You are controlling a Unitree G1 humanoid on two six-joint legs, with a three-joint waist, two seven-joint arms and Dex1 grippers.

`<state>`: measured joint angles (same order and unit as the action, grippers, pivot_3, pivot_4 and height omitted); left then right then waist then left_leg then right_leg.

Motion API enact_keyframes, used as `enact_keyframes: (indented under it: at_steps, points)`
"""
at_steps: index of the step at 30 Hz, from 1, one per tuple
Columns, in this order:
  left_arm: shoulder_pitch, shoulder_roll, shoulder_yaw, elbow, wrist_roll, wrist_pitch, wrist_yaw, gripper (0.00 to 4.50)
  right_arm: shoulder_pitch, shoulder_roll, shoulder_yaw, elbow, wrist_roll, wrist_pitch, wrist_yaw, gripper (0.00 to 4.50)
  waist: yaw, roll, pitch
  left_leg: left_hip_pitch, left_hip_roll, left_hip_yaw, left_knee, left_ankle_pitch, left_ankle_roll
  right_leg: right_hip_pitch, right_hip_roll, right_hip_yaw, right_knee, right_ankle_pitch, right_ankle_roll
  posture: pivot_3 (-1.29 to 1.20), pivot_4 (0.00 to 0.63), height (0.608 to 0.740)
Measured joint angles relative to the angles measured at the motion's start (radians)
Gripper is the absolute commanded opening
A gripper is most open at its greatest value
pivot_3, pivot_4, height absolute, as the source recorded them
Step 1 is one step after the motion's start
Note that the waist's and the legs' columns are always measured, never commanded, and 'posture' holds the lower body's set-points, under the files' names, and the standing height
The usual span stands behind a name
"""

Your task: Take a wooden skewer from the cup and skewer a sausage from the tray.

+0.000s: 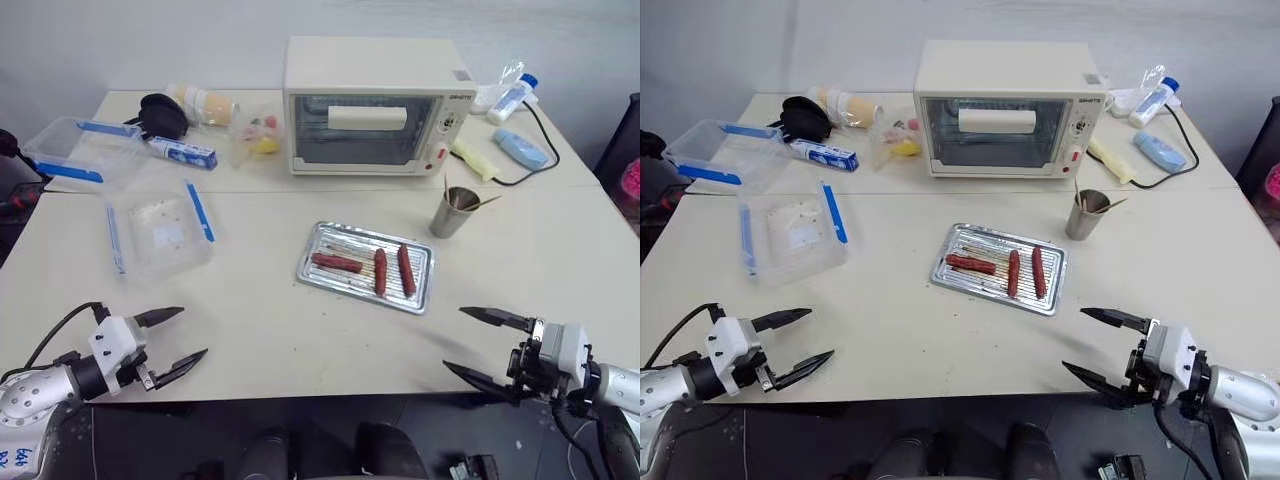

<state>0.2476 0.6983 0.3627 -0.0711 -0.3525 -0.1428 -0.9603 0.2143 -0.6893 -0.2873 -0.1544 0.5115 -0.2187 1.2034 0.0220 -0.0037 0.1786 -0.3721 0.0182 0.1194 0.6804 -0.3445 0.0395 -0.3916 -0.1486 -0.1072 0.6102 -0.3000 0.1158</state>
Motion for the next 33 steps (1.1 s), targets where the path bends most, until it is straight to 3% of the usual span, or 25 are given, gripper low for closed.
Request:
enact_keyframes:
  at_steps: [6, 13, 19, 22, 27, 33]
  points:
    - [-0.050, 0.006, -0.015, -0.059, -0.075, 0.102, -0.005, 4.46, 0.017, 0.000, -0.037, -0.002, 0.007, -0.001, -0.030, 4.50, 0.002, 0.000, 0.000, 0.000, 0.000, 0.000, 0.000, 0.000, 0.000, 0.000, 0.000, 0.000, 0.000, 0.000, 0.000, 0.00, 0.150, 0.740]
    - [-0.171, 0.045, -0.121, -0.225, -0.283, 0.340, -0.115, 4.46, 0.127, -0.032, -0.318, 0.137, 0.025, -0.033, -0.053, 4.50, 0.001, 0.000, 0.000, 0.001, -0.001, 0.000, 0.000, 0.000, 0.000, 0.003, 0.001, 0.000, -0.001, 0.000, 0.000, 0.00, 0.150, 0.740]
    - [-0.327, -0.045, -0.259, -0.244, -0.285, 0.393, -0.095, 4.46, 0.067, -0.040, -0.344, 0.144, 0.029, 0.004, -0.113, 4.50, -0.022, 0.001, 0.000, 0.003, 0.000, 0.003, 0.000, 0.001, -0.001, 0.002, 0.003, 0.000, 0.002, 0.000, 0.001, 0.00, 0.150, 0.740]
    - [-0.368, -0.069, -0.285, -0.242, -0.279, 0.397, -0.081, 4.46, -0.038, -0.134, -0.294, 0.095, 0.054, 0.132, -0.131, 4.50, -0.029, 0.003, -0.001, 0.004, 0.000, 0.003, 0.000, 0.001, -0.001, 0.000, 0.005, 0.000, 0.003, 0.000, 0.001, 0.00, 0.150, 0.740]
    - [-0.402, -0.099, -0.305, -0.217, -0.263, 0.390, -0.076, 4.46, -0.417, -0.335, -0.090, 0.175, 0.062, 0.406, -0.082, 4.50, -0.027, 0.004, -0.001, 0.002, 0.000, 0.002, 0.002, 0.002, 0.000, 0.000, 0.004, -0.001, 0.002, 0.000, 0.001, 0.00, 0.150, 0.740]
    - [-0.426, -0.137, -0.301, -0.199, -0.268, 0.407, -0.037, 4.46, -0.907, -0.324, 0.196, 0.562, -0.103, 0.460, 0.049, 4.50, -0.023, 0.003, 0.000, -0.002, -0.002, 0.000, 0.002, 0.003, 0.001, -0.001, 0.003, -0.003, 0.002, 0.000, 0.001, 0.00, 0.150, 0.740]
